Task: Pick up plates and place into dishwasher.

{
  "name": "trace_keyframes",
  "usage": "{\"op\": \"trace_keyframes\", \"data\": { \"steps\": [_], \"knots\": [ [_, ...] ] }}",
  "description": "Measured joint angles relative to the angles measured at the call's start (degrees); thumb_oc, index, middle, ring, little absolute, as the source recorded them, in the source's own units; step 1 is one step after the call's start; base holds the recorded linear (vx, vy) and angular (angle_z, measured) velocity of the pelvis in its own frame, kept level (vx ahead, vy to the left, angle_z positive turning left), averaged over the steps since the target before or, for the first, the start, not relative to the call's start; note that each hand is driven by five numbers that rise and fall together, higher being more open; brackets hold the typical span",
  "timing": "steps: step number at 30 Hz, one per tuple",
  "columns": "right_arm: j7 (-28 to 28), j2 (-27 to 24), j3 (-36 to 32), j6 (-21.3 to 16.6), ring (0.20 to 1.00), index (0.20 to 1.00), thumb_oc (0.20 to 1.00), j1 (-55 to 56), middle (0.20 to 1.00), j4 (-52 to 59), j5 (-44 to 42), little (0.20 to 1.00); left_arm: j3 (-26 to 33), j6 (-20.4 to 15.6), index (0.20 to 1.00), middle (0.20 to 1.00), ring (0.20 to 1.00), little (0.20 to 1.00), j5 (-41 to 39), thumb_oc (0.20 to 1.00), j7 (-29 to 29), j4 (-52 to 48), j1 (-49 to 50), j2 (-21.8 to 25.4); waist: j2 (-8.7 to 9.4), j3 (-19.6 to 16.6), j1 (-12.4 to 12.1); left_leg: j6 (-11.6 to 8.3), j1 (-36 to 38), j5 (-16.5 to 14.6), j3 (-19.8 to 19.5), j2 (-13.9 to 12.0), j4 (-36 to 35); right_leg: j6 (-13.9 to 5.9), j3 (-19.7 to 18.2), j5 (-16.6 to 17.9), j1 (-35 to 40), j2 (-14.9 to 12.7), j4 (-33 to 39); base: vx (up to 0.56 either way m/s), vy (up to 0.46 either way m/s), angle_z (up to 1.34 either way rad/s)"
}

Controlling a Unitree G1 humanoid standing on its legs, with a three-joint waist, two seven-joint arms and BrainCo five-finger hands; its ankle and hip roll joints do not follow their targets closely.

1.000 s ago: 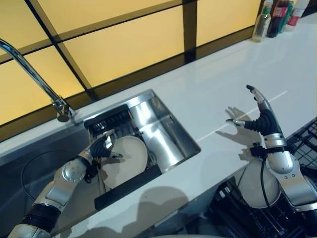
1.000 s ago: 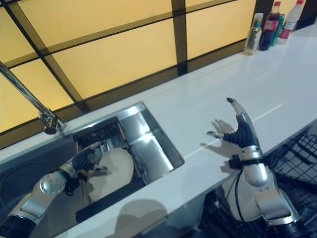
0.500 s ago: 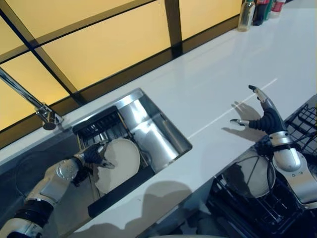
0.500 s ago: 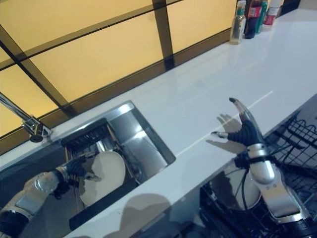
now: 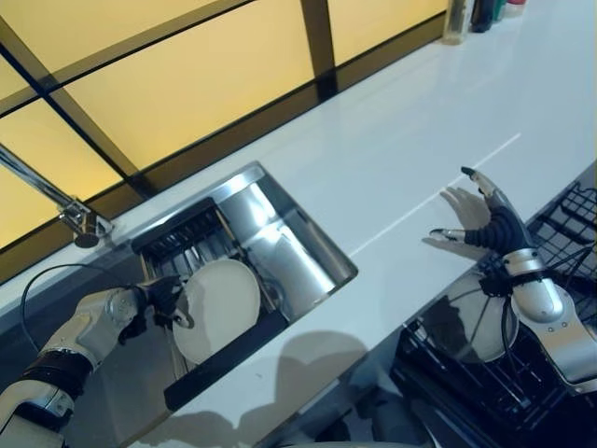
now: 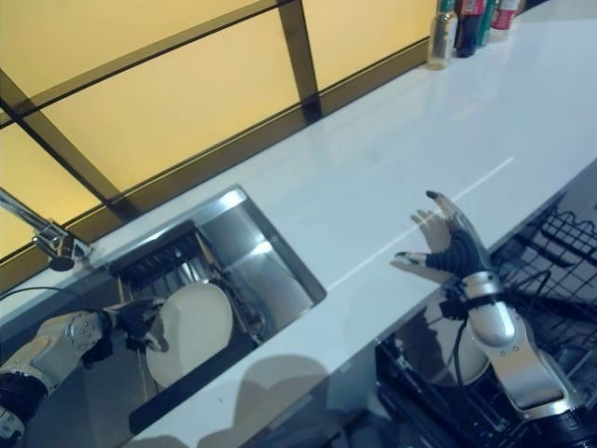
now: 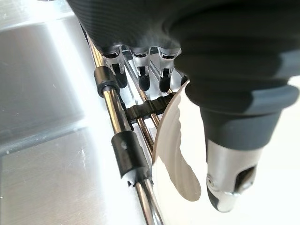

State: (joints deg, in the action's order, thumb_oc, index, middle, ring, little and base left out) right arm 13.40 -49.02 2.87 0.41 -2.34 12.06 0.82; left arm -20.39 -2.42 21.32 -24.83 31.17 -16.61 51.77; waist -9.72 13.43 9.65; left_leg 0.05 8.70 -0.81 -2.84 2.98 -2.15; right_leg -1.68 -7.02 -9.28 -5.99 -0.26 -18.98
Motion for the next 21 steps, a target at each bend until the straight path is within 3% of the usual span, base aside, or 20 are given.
{"op": "trace_keyframes", "data": {
  "steps": [5,12,21],
  "knots": [
    [-0.92,-0.05,-0.03,0.00,1.000,1.000,1.000,0.01,1.000,-0.02,0.00,1.000,-0.21,-0.94,1.000,1.000,1.000,1.000,-0.71,1.000,-0.08,1.71,-0.35,-0.05,0.08,0.45,0.53,-0.02,1.06,-0.02,0.58,-0.06,-0.05,-0.18,-0.42,0.11,0.76,0.10,-0.01,0.02,-0.014,-0.06],
    [-2.25,0.99,-0.22,0.01,1.000,1.000,1.000,0.48,1.000,-0.02,0.28,1.000,6.61,4.59,1.000,1.000,1.000,1.000,-27.39,1.000,-9.10,1.56,-0.62,-5.35,0.10,0.49,0.52,-0.03,2.00,-0.05,1.13,-0.08,-0.10,-0.37,-0.45,0.22,1.37,0.05,-0.10,0.06,-0.019,-0.04],
    [-4.96,3.08,-2.28,-0.12,1.000,1.000,1.000,5.04,1.000,0.00,0.85,1.000,13.40,7.87,1.000,1.000,1.000,1.000,-43.35,1.000,-15.38,-4.56,0.66,-5.99,0.09,0.48,0.08,-0.08,4.11,-0.08,1.08,-0.24,-0.29,-0.36,-0.35,0.21,3.56,0.07,0.15,0.05,-0.016,0.01]
  ]
}}
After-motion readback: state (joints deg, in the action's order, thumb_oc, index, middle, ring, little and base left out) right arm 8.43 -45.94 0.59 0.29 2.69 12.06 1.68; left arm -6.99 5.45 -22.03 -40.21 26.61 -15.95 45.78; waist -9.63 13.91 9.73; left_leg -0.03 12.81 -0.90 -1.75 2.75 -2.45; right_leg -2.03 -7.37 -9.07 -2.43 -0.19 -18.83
